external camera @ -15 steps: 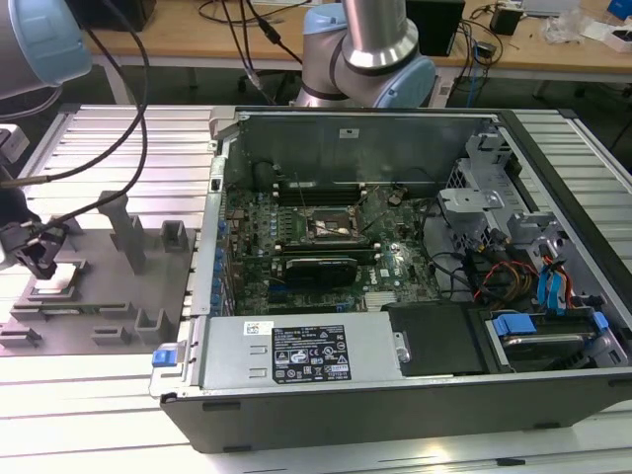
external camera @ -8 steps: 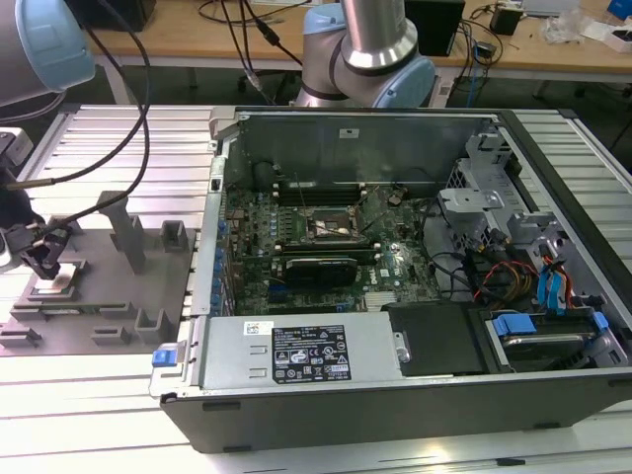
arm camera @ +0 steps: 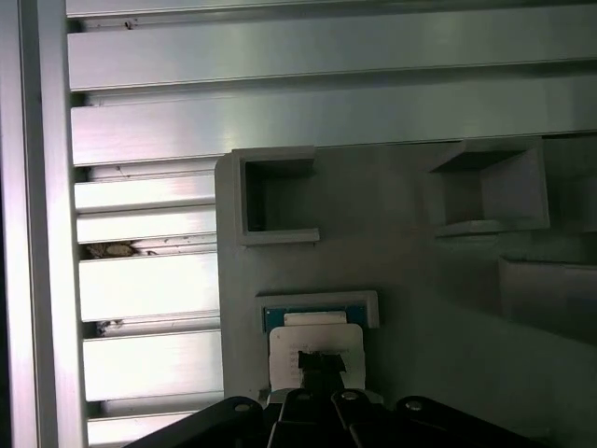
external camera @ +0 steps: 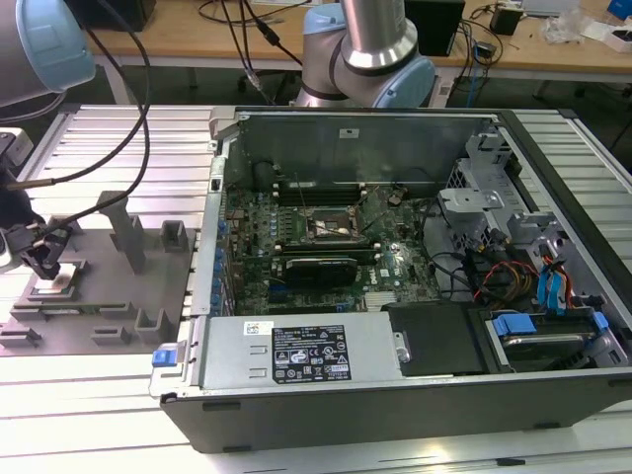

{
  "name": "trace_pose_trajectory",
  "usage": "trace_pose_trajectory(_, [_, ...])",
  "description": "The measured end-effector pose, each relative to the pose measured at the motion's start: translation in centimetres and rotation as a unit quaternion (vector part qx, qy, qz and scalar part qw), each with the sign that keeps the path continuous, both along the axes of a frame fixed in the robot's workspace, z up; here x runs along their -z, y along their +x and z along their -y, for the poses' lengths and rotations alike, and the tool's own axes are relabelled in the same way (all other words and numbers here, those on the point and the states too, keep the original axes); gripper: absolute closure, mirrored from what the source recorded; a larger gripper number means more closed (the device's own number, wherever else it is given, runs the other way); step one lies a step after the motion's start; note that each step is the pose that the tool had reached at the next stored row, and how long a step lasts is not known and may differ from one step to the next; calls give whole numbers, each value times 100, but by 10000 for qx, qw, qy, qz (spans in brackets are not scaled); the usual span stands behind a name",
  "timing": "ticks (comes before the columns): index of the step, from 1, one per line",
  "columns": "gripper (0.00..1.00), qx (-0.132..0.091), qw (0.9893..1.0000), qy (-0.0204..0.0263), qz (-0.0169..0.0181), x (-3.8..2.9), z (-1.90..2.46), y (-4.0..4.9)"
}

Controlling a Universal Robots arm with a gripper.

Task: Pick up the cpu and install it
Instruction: 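Pick up the cpu and move it towards the insertion slot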

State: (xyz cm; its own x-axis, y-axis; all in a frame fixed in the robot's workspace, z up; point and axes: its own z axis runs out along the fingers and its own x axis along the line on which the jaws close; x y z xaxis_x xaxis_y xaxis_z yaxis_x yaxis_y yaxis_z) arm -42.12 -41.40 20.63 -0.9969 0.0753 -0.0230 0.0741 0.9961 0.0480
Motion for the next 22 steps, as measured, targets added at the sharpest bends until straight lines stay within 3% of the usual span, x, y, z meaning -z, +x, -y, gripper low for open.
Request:
trace_pose_trajectory(2, [83, 0, 10000, 0, 0, 0, 0, 0])
trace_pose_trajectory(7, [52, 0, 10000, 0, 0, 1, 0, 0])
trace_pose_trajectory(8, [52, 0, 10000, 0, 0, 1, 0, 0])
trace_pose_trajectory(10, [40, 0, 10000, 0, 0, 2, 0, 0])
trace_pose_trajectory(22, [40, -73, 10000, 0, 0, 122, -7, 0])
